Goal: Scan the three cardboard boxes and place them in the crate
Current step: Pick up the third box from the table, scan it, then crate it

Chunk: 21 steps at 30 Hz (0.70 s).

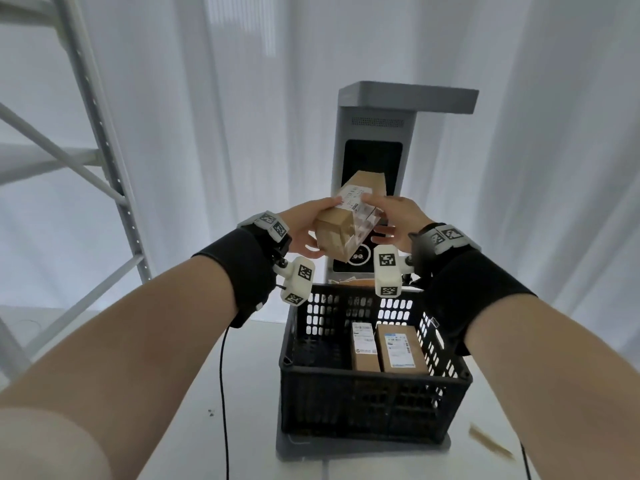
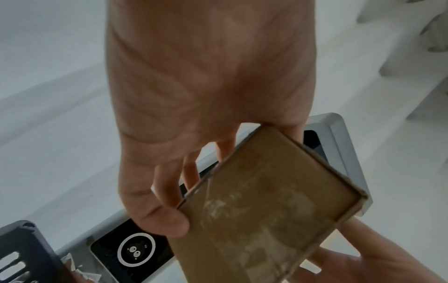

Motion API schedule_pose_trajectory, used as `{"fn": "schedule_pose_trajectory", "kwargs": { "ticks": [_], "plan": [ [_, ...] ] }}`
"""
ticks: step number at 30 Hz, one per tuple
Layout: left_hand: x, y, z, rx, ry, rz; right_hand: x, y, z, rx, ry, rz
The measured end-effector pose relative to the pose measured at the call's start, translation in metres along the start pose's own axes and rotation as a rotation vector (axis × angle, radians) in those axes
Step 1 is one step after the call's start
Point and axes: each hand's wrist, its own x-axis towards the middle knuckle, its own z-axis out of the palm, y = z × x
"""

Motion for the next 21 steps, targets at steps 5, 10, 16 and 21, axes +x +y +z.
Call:
{"fn": "schedule_pose_trajectory", "kwargs": {
  "ticks": [5,10,16,21],
  "plan": [
    [-0.002,0.016,0.007,0.078,-0.114,-0.01,-0.001,-0.005,-0.015,-0.041,0.085,-0.012],
    [0.001,0.03,0.014,0.146,-0.225,0.012,0.018,-0.002,-0.023,-0.016,0.017,0.103],
    [0.011,0.039,0.012,0.204,-0.174,0.033,0.009,-0.016,-0.02,-0.104,0.157,-0.017],
    [0.032,0.038,0.001,0.283,-0.028,0.105,0.011,-0.023,-0.011,-0.121,0.151,-0.026]
  ]
}}
